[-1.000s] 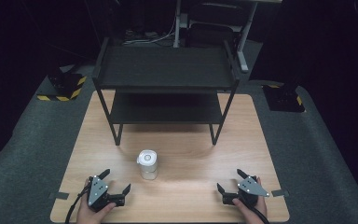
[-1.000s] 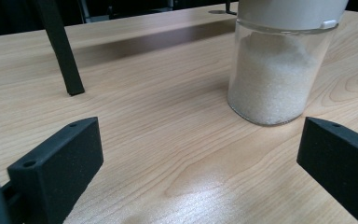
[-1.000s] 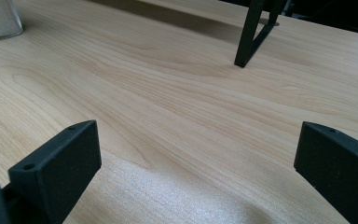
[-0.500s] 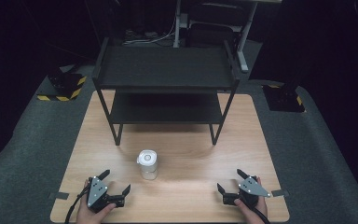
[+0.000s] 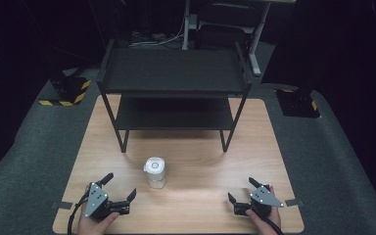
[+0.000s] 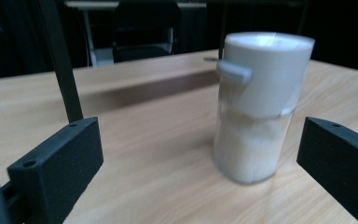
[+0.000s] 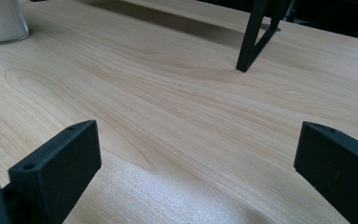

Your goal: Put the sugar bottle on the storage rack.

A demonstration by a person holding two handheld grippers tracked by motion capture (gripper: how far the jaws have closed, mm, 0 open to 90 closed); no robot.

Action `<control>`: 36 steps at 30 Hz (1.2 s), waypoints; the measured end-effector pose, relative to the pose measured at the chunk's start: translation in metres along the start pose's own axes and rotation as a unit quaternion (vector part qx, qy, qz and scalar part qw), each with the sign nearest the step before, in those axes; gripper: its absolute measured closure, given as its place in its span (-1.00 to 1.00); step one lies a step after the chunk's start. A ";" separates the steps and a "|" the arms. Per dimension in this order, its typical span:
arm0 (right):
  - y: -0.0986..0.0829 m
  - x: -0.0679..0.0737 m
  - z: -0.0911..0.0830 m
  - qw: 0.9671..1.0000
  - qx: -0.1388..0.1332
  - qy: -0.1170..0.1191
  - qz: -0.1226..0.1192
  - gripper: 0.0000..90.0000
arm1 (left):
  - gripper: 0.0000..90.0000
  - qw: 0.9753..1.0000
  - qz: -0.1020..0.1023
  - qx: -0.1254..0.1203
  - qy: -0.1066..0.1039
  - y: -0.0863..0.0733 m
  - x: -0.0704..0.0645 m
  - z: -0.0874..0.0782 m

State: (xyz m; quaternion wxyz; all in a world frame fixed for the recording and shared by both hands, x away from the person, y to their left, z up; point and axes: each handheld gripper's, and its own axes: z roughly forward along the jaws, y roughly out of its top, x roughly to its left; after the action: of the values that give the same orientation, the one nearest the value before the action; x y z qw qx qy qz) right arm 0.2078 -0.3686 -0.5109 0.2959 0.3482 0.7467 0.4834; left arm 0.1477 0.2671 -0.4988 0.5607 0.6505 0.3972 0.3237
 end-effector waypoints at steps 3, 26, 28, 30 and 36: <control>0.000 0.000 0.000 1.000 0.000 0.000 0.000 -0.99 | -0.99 1.000 -0.004 -0.007 -0.003 0.004 -0.003 -0.001; -0.001 0.000 -0.001 1.000 -0.003 0.001 -0.002 -1.00 | -0.98 1.000 -0.009 0.007 0.009 -0.009 -0.060 0.039; -0.001 0.000 -0.001 1.000 -0.003 0.001 -0.003 -1.00 | -0.98 1.000 -0.002 0.015 0.014 -0.013 -0.065 0.046; -0.002 0.000 -0.001 1.000 -0.004 0.001 -0.004 -0.99 | -0.97 1.000 -0.007 0.017 0.019 -0.015 -0.068 0.051; -0.002 0.000 -0.001 1.000 -0.005 0.002 -0.005 -1.00 | -0.87 0.999 -0.020 0.010 0.029 -0.019 -0.075 0.069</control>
State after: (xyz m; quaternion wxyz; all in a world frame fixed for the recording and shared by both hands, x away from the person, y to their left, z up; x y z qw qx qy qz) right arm 0.2070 -0.3699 -0.5123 0.2991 0.3418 0.7464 0.4864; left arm 0.1693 0.1695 -0.5266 0.5489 0.6381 0.4294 0.3275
